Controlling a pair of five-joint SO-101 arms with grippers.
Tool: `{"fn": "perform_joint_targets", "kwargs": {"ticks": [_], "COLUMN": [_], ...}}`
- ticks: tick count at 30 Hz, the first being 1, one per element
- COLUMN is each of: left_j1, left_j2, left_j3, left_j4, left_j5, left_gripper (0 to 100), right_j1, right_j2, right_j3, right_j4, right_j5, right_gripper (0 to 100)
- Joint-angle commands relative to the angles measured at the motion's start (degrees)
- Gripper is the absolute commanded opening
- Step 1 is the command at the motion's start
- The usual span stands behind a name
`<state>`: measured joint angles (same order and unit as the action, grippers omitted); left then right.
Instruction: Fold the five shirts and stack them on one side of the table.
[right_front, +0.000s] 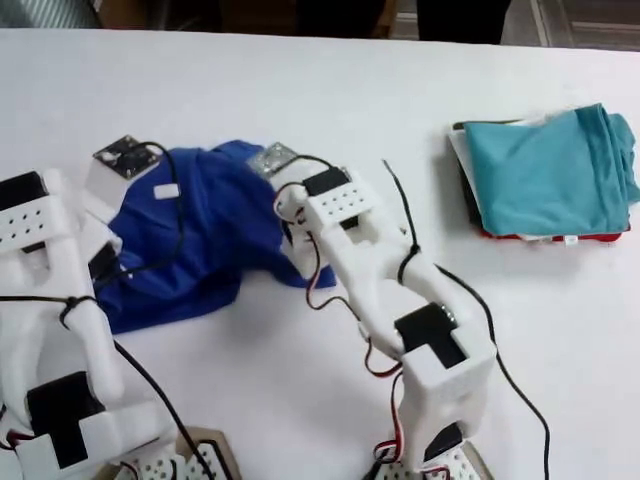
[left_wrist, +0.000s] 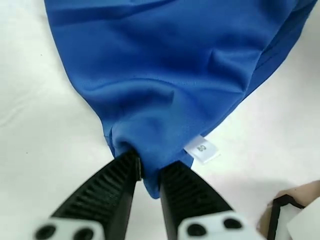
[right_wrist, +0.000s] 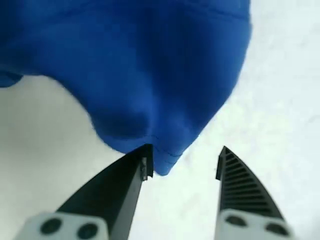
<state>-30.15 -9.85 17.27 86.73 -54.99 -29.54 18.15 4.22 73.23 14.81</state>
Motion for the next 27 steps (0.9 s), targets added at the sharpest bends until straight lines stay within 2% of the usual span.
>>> {"fn": "perform_joint_targets", "kwargs": {"ticks": [1,12,23,25,27], "left_j1": [0.5,0.5,0.5,0.5,0.5], "left_j2": [-2.8,-2.8,-2.8,-2.8,-2.8], "left_j3": [-0.6,-0.4,-0.7,-0.7,-0.7], "left_j4": [-0.6,-0.4,-0.4,-0.3,-0.3], "left_j5": [0.2,0.2,0.2,0.2,0.2], "left_gripper": [3,3,3,3,3], "right_j1": [2.3,-2.8,-2.2,-1.5,-0.8], "right_j2": [-2.7,1.3,9.2,9.5,8.4], "right_j3": [-0.6,2.1,2.5,2.5,2.4], "right_j4": [-2.8,-0.8,-0.9,-0.9,-1.8], "right_j5": [0.1,0.1,0.1,0.1,0.1], "right_gripper": [21.2,21.1,21.1,18.5,9.1]}}
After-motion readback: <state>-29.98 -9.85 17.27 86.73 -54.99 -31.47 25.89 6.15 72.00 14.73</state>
